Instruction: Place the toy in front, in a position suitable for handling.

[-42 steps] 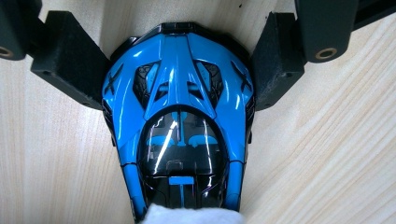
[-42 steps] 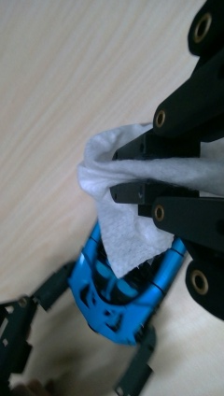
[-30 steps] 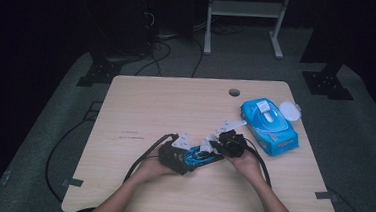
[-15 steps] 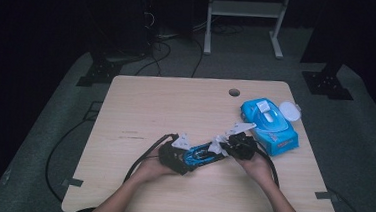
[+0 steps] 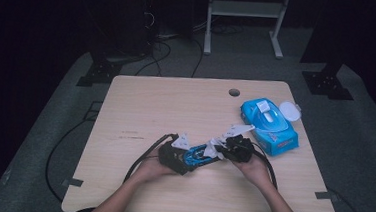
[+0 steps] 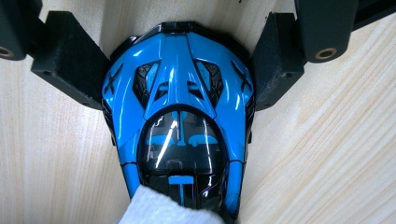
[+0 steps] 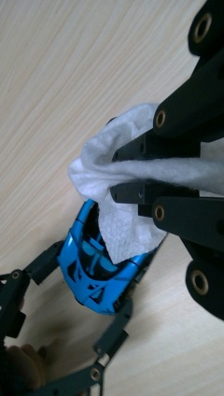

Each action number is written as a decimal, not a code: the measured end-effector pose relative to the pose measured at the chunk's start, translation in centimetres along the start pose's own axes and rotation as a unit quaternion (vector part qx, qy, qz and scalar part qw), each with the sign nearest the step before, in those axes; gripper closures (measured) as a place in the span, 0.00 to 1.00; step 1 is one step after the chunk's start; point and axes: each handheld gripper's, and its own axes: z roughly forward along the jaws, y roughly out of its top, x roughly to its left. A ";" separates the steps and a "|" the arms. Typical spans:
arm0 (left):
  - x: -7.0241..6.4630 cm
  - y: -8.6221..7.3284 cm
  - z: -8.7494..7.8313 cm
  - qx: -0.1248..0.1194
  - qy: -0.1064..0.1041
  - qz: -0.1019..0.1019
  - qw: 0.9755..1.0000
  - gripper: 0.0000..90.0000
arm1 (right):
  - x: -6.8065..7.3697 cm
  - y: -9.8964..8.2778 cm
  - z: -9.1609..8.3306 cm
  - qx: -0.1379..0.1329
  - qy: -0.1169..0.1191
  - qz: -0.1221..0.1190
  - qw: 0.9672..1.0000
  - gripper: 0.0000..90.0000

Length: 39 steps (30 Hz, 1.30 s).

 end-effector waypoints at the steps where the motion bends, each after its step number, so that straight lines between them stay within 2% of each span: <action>1: 0.0 0.0 0.0 0.000 0.000 0.000 1.000 0.26 | 0.1 -0.1 -0.2 0.004 -0.003 -0.005 1.000 0.91; 3: 0.0 0.0 0.0 0.000 0.000 -0.001 1.000 0.26 | 0.1 -0.3 -0.3 0.016 -0.006 -0.014 1.000 0.89; 5: 0.0 0.0 0.0 0.000 0.000 -0.001 1.000 0.26 | 0.0 -0.5 -0.1 0.030 -0.010 -0.018 0.999 0.81; 6: 0.0 0.0 0.0 0.000 0.000 -0.001 1.000 0.26 | -0.2 -0.6 0.1 0.029 -0.016 -0.015 0.999 0.80; 9: 0.0 0.0 0.0 -0.002 0.000 -0.001 1.000 0.26 | -0.3 -0.5 0.3 0.015 -0.011 -0.009 1.000 0.68; 10: 0.0 0.0 0.0 -0.002 0.000 -0.001 1.000 0.26 | 0.0 -0.3 0.6 0.011 -0.012 -0.011 1.000 0.68; 11: 0.0 0.0 0.1 -0.002 0.000 -0.002 1.000 0.26 | 0.3 -0.1 0.9 0.010 -0.011 -0.019 1.000 0.69; 13: 0.0 0.0 0.0 -0.002 0.000 -0.003 1.000 0.26 | 0.8 0.1 1.5 0.012 -0.017 -0.037 0.999 0.77; 14: 0.0 0.0 0.0 -0.002 0.000 -0.002 1.000 0.26 | 1.0 0.2 1.7 0.004 -0.012 -0.039 0.999 0.81; 17: 0.0 0.0 0.0 -0.002 0.000 -0.002 1.000 0.26 | 1.1 0.7 2.2 -0.006 0.015 -0.024 1.000 0.84; 19: 0.0 0.0 0.0 -0.002 0.001 -0.001 1.000 0.26 | 1.0 1.2 2.6 -0.012 0.019 -0.021 1.000 0.88; 22: 0.0 0.0 0.0 -0.002 0.001 -0.001 1.000 0.26 | 0.5 1.7 3.1 -0.006 0.009 -0.009 1.000 0.89; 23: 0.0 0.0 0.1 -0.002 0.001 -0.002 1.000 0.26 | 0.2 1.7 3.3 -0.004 -0.008 -0.014 1.000 0.88; 25: 0.0 0.0 0.1 -0.003 0.002 -0.002 1.000 0.26 | -0.4 1.5 3.5 0.010 -0.056 -0.038 0.998 0.89; 27: 0.0 0.0 0.1 -0.003 0.001 -0.002 1.000 0.26 | -1.2 1.3 3.3 0.003 -0.045 -0.019 0.999 0.90; 28: 0.0 0.0 0.1 -0.004 0.001 -0.003 1.000 0.26 | -1.5 1.3 3.1 -0.003 -0.050 -0.011 0.999 0.90; 29: 0.0 0.0 0.1 -0.002 0.001 -0.001 1.000 0.26 | -1.6 1.3 2.8 -0.006 -0.061 -0.013 0.998 0.90; 30: 0.0 0.0 0.1 -0.002 0.001 -0.001 1.000 0.26 | -1.6 1.2 2.6 -0.008 -0.062 -0.013 0.998 0.90; 34: 0.0 0.0 0.0 0.000 0.002 -0.001 1.000 0.26 | -1.7 0.6 2.0 0.001 -0.051 -0.010 0.999 0.91; 39: 0.0 0.0 0.1 -0.004 0.002 -0.004 1.000 0.26 | -1.8 -0.4 0.1 -0.013 -0.037 0.003 0.999 0.91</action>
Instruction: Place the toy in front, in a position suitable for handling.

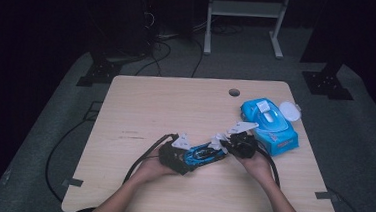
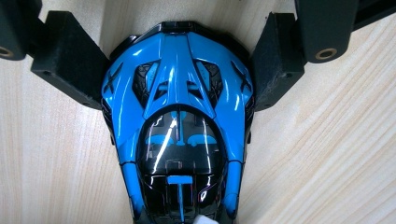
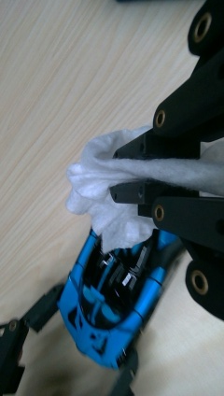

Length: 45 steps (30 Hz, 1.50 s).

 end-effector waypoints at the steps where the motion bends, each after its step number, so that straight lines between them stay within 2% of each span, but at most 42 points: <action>1: 0.0 0.0 0.0 0.002 -0.001 -0.002 1.000 0.26 | 0.1 0.0 -0.5 -0.001 0.002 -0.001 1.000 0.91; 4: 0.1 0.1 0.0 0.003 -0.004 -0.007 1.000 0.25 | 0.5 -0.3 -1.0 0.008 0.016 -0.006 1.000 0.91; 6: 0.2 0.1 0.0 0.001 -0.008 -0.023 1.000 0.22 | 0.8 -0.5 -0.9 0.016 0.022 -0.010 1.000 0.91; 9: 0.5 0.0 -0.2 0.003 -0.016 -0.035 0.999 0.18 | 0.8 -1.0 -0.6 0.022 0.026 -0.010 0.999 0.91; 12: 0.9 -0.1 -0.6 0.000 -0.034 -0.051 0.998 0.18 | 0.8 -1.2 -0.5 0.022 0.030 -0.009 0.999 0.91; 15: 1.5 -0.2 -1.1 -0.022 -0.057 -0.084 0.995 0.18 | 1.2 -1.4 -0.7 0.024 0.027 -0.022 0.999 0.91; 18: 2.0 -0.4 -1.3 -0.037 -0.068 -0.113 0.991 0.19 | 1.3 -1.5 -0.8 0.023 0.030 -0.026 0.999 0.91; 20: 2.1 -0.5 -1.2 -0.040 -0.072 -0.123 0.989 0.22 | 1.3 -1.6 -0.8 0.023 0.031 -0.031 0.999 0.91; 22: 2.2 -0.5 -1.0 -0.036 -0.072 -0.127 0.989 0.23 | 1.2 -1.7 -0.8 0.022 0.033 -0.031 0.999 0.92; 24: 2.2 -0.5 -0.7 -0.035 -0.079 -0.140 0.986 0.23 | 1.3 -1.8 -0.8 0.020 0.033 -0.034 0.999 0.92; 26: 2.2 -0.5 -0.6 -0.036 -0.081 -0.148 0.985 0.23 | 1.5 -1.9 -0.9 0.017 0.028 -0.045 0.998 0.92; 27: 2.3 -0.5 -0.6 -0.037 -0.081 -0.149 0.985 0.23 | 1.7 -2.0 -0.9 0.017 0.022 -0.058 0.998 0.92; 29: 2.4 -0.5 -0.6 -0.040 -0.086 -0.160 0.982 0.23 | 2.0 -2.1 -1.0 0.017 0.015 -0.071 0.997 0.93; 32: 2.8 -0.7 -0.6 -0.047 -0.092 -0.176 0.979 0.24 | 2.0 -2.4 -1.1 0.011 0.022 -0.066 0.998 0.93; 37: 2.8 -0.7 -0.5 -0.052 -0.092 -0.180 0.978 0.25 | 2.1 -3.0 -1.5 0.005 0.026 -0.069 0.997 0.93; 40: 2.7 -0.6 -0.4 -0.049 -0.093 -0.175 0.979 0.26 | 2.2 -3.2 -1.6 0.007 0.028 -0.071 0.997 0.93; 43: 2.6 -0.5 -0.2 -0.054 -0.100 -0.178 0.977 0.29 | 2.3 -3.4 -1.7 0.007 0.032 -0.069 0.997 0.93; 44: 2.6 -0.5 -0.1 -0.054 -0.108 -0.182 0.976 0.32 | 2.2 -3.5 -1.7 0.007 0.034 -0.066 0.997 0.93; 45: 2.6 -0.4 -0.1 -0.054 -0.112 -0.179 0.976 0.34 | 2.2 -3.6 -1.7 0.006 0.037 -0.062 0.997 0.93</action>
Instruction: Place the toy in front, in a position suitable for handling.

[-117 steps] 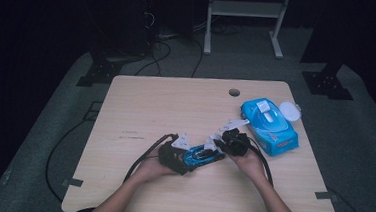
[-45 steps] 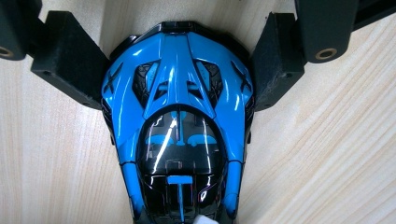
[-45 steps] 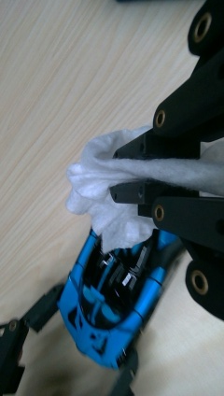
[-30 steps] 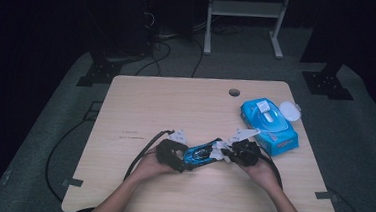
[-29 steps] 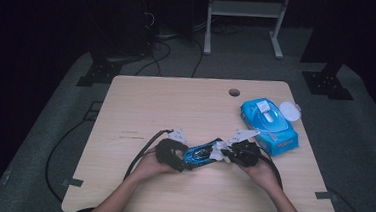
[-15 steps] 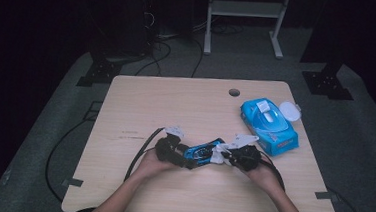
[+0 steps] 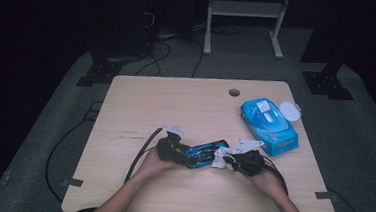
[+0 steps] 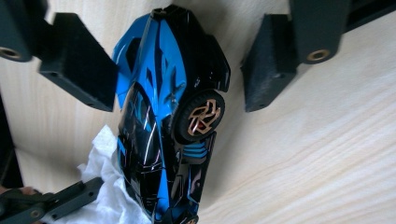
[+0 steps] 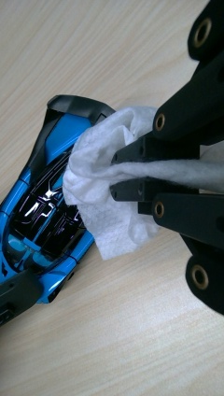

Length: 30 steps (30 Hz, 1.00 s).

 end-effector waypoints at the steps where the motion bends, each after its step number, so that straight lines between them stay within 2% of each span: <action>1: -0.1 0.0 0.1 0.001 -0.003 -0.002 1.000 0.35 | 0.0 -0.1 0.0 -0.001 0.002 0.003 1.000 0.93; 5: -0.6 0.1 0.3 0.008 -0.013 0.014 1.000 0.43 | 0.0 -0.4 -0.1 -0.001 0.008 0.009 1.000 0.93; 10: -1.5 0.4 0.2 0.006 0.000 0.055 0.998 0.57 | -0.1 -0.5 -0.1 0.005 0.014 0.017 1.000 0.93; 13: -2.1 0.5 0.2 0.002 0.013 0.091 0.996 0.59 | 0.0 -0.8 -0.3 0.002 0.015 0.025 1.000 0.93; 16: -2.6 0.6 -0.2 -0.016 0.008 0.115 0.993 0.67 | -0.1 -0.8 -1.2 -0.017 0.029 0.037 0.999 0.93; 17: -2.7 0.7 -0.2 -0.018 0.010 0.131 0.991 0.69 | -0.2 -0.7 -1.5 -0.023 0.030 0.040 0.998 0.93; 20: -3.3 0.9 -0.2 -0.027 0.017 0.149 0.988 0.71 | -0.3 -0.1 -2.8 -0.057 0.036 0.055 0.996 0.93; 23: -3.7 1.0 -0.1 -0.037 0.027 0.163 0.985 0.71 | -0.3 1.0 -3.7 -0.081 0.030 0.051 0.995 0.93; 25: -4.0 1.0 0.0 -0.033 0.036 0.185 0.982 0.71 | -0.1 1.8 -3.7 -0.085 0.024 0.047 0.995 0.93; 28: -3.9 0.9 0.1 -0.036 0.039 0.194 0.980 0.71 | 0.4 3.2 -2.7 -0.083 0.022 0.041 0.995 0.93; 30: -3.7 0.8 0.2 -0.039 0.038 0.195 0.979 0.71 | 0.9 4.1 -1.6 -0.082 0.029 0.040 0.995 0.93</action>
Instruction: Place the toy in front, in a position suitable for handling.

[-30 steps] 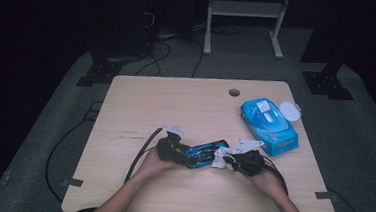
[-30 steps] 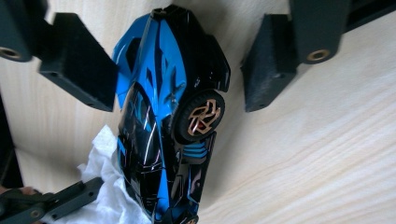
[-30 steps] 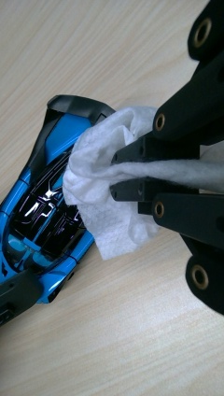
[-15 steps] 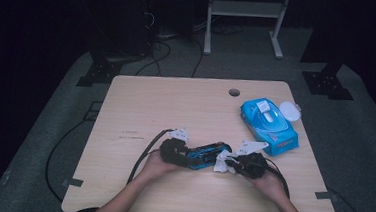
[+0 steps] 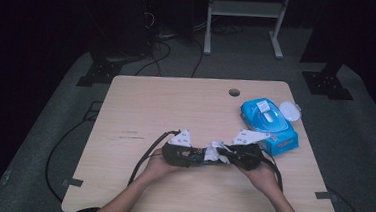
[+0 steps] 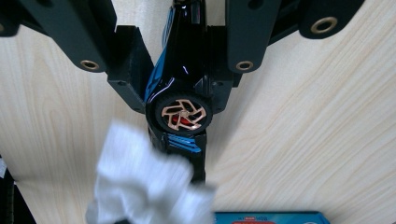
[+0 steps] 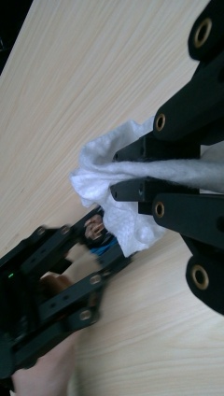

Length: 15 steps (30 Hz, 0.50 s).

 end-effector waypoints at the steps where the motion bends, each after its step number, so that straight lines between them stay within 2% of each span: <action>1: 0.0 0.0 0.0 0.003 0.000 0.002 1.000 0.71 | 0.3 0.4 0.6 0.001 0.005 -0.001 1.000 0.93; 4: 0.0 -0.2 0.1 0.002 0.004 0.003 1.000 0.71 | 1.2 1.6 2.6 0.006 0.023 -0.004 1.000 0.93; 7: 0.1 -0.5 0.2 0.013 0.000 0.003 1.000 0.71 | 1.8 2.0 4.0 0.017 0.026 -0.014 0.999 0.93; 8: 0.1 -0.6 0.1 0.009 0.002 0.003 1.000 0.71 | 1.9 1.9 4.1 0.020 0.026 -0.018 0.999 0.93; 10: -0.1 -0.5 0.0 0.014 0.010 0.011 1.000 0.72 | 1.6 1.5 3.8 0.020 0.022 -0.017 0.999 0.93; 11: -0.2 -0.4 0.0 0.016 0.018 0.012 1.000 0.73 | 1.4 1.3 3.5 0.024 0.013 -0.017 0.999 0.93; 13: -0.1 -0.4 0.0 0.017 0.015 0.007 1.000 0.73 | 0.8 0.8 2.7 0.027 -0.015 -0.019 0.999 0.93; 15: 0.0 -0.4 0.0 0.015 0.014 0.000 1.000 0.73 | 0.0 0.2 2.1 0.023 -0.019 -0.002 1.000 0.93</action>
